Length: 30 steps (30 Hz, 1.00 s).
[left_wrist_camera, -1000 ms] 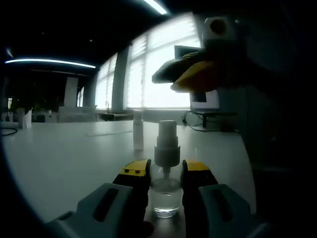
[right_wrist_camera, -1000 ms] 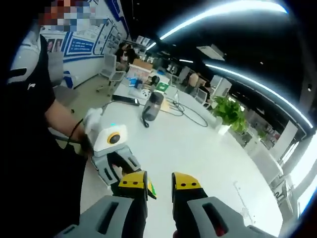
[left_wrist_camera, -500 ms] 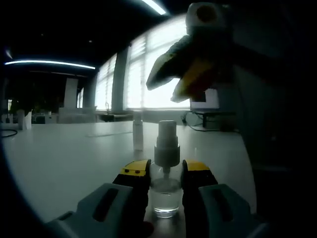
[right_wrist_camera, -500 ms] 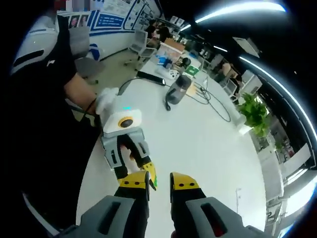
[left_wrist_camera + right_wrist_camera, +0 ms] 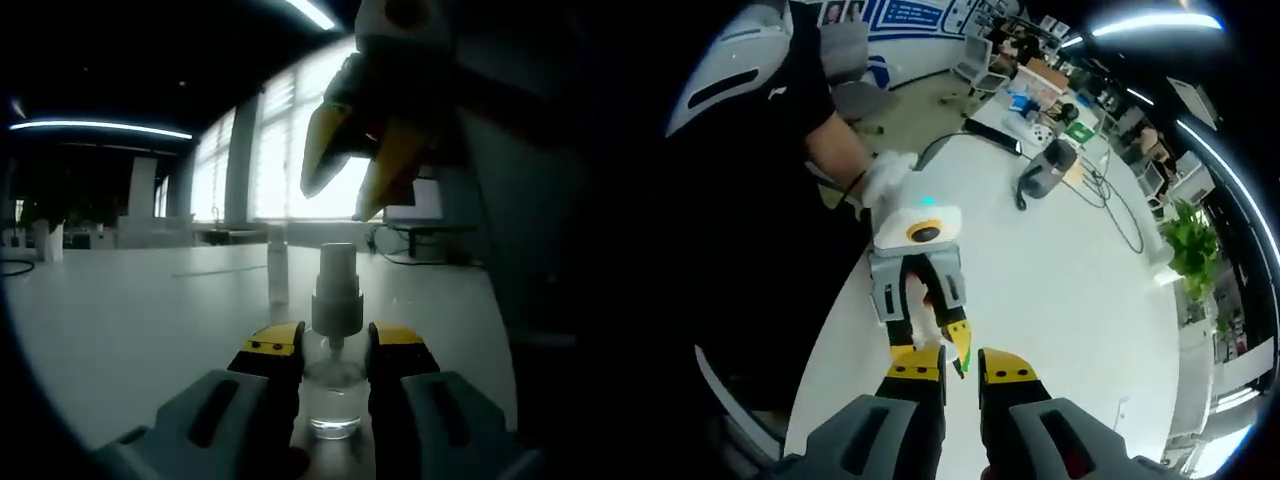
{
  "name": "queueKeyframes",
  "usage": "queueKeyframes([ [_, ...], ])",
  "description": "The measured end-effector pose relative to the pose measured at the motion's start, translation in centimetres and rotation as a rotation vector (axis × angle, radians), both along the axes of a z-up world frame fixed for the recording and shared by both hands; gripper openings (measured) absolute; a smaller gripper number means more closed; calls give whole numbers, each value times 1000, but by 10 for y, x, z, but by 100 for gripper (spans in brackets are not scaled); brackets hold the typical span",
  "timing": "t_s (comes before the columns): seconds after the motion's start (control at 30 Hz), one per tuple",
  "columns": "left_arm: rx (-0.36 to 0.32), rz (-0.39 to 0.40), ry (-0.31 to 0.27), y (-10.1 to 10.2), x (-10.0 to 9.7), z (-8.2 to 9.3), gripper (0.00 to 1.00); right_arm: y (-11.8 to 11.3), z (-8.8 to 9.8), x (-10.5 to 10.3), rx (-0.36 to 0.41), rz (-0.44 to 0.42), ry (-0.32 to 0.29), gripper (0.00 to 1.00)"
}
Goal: Clamp pump bottle remove cover press pump head put on cover
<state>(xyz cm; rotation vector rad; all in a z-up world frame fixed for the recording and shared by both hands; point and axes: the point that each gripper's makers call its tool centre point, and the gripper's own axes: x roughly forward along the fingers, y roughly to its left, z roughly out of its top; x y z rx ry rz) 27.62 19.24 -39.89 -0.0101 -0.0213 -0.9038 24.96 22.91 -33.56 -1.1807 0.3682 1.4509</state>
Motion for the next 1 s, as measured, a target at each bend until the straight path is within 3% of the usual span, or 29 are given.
queueKeyframes([
  [0.23,1,-3,-2,0,-1,0,16,2,-1,4,-81,35,-14,6],
  [0.3,1,-3,-2,0,-1,0,16,1,-2,4,-101,46,0,6],
  [0.4,2,-3,-2,0,-1,0,16,6,0,-8,-93,65,77,5],
  [0.6,3,-5,-4,0,-1,0,16,0,-11,-9,-197,109,73,3],
  [0.8,3,-5,-5,0,0,0,16,8,-9,-6,-189,113,88,1],
  [1.0,2,-5,-4,-1,0,0,16,3,-16,-6,-233,135,89,0],
])
